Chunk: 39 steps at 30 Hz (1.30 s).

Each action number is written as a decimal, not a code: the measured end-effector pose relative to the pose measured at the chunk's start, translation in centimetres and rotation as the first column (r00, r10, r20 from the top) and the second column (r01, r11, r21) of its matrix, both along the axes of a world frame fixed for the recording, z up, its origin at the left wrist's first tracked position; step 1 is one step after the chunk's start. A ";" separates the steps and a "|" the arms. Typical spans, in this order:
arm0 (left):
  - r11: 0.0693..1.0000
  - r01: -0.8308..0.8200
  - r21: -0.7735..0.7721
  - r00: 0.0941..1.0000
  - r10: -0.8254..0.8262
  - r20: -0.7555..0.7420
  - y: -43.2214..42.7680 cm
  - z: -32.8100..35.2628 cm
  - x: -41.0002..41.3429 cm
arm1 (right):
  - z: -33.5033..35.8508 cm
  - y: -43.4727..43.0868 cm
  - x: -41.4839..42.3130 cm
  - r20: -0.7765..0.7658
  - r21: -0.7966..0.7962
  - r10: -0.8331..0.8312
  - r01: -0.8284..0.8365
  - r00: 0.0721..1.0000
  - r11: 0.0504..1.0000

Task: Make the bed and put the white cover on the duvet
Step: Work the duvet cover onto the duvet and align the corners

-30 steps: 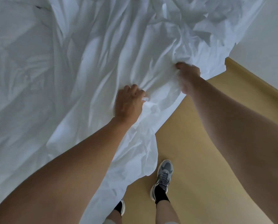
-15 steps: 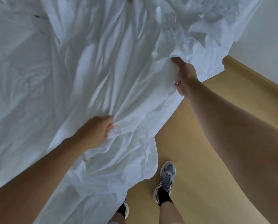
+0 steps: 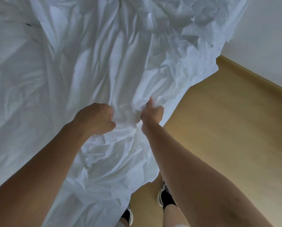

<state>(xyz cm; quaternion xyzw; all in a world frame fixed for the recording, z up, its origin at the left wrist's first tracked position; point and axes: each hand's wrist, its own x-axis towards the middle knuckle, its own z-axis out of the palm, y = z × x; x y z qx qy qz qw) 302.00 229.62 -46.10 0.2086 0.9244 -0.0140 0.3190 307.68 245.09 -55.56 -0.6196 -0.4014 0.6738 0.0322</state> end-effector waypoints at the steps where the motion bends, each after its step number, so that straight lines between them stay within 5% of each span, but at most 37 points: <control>1: 0.995 -0.004 0.101 0.999 0.010 -0.053 0.6 0.1 0.1 | -0.5 -1.1 0.3 -0.012 0.048 0.035 -0.034 0.999 0.998; 4: 0.923 0.139 0.360 0.958 -0.034 -0.284 2.7 -0.9 0.6 | -1.1 -4.7 1.6 0.005 0.219 0.243 -0.238 0.970 0.946; 9: 0.934 0.152 0.324 0.948 -0.046 -0.314 3.0 -5.5 -0.3 | -2.3 -11.4 9.0 0.074 0.251 0.708 -0.700 0.702 0.668; 14: 0.847 0.228 0.480 0.954 -0.095 -0.285 -0.4 -7.1 -0.9 | -4.3 -10.8 9.3 0.551 0.395 0.524 -0.757 0.649 0.521; 18: 0.781 0.256 0.570 0.935 -0.050 -0.351 -4.4 -6.5 -1.5 | -6.5 -10.4 10.6 0.416 0.241 0.637 -0.755 0.648 0.611; 21: 0.758 0.211 0.617 0.924 0.052 -0.379 -7.8 -6.5 0.0 | -7.8 -12.4 14.6 0.471 0.274 0.677 -0.823 0.566 0.498; 25: 0.864 -0.013 0.503 0.838 0.284 -0.466 -14.6 -8.9 6.2 | -9.8 -17.6 24.9 0.479 -0.012 0.745 -0.845 0.464 0.534; 27: 0.853 -0.280 0.441 0.817 0.453 -0.357 -18.0 -10.0 10.1 | -10.0 -20.7 28.6 0.483 -0.133 0.729 -0.782 0.484 0.608; 29: 0.732 -0.616 0.291 0.731 0.669 -0.137 -20.7 -11.5 13.5 | -9.5 -22.7 29.5 0.436 -0.164 0.622 -0.622 0.651 0.766; 32: 0.327 -0.897 0.296 0.413 0.859 0.303 -22.3 -12.3 16.9 | -8.9 -24.1 27.9 0.423 -0.076 0.437 -0.450 0.793 0.890; 34: 0.068 -0.964 0.255 0.232 0.684 0.692 -21.7 -12.0 18.4 | -8.4 -25.4 27.3 0.468 0.145 0.195 -0.293 0.862 0.945; 36: 0.015 -0.971 0.239 0.213 0.515 0.830 -20.4 -11.3 19.5 | -7.3 -26.8 27.4 0.471 0.474 -0.097 -0.159 0.877 0.866; 37: -0.002 -0.966 0.259 0.226 0.482 0.847 -19.7 -10.8 19.9 | -7.0 -27.7 27.6 0.402 0.618 -0.118 -0.174 0.908 0.767; 39: -0.019 -0.956 0.294 0.256 0.441 0.860 -18.7 -10.3 20.4 | -6.5 -30.2 28.2 0.307 0.796 0.139 -0.334 0.941 0.504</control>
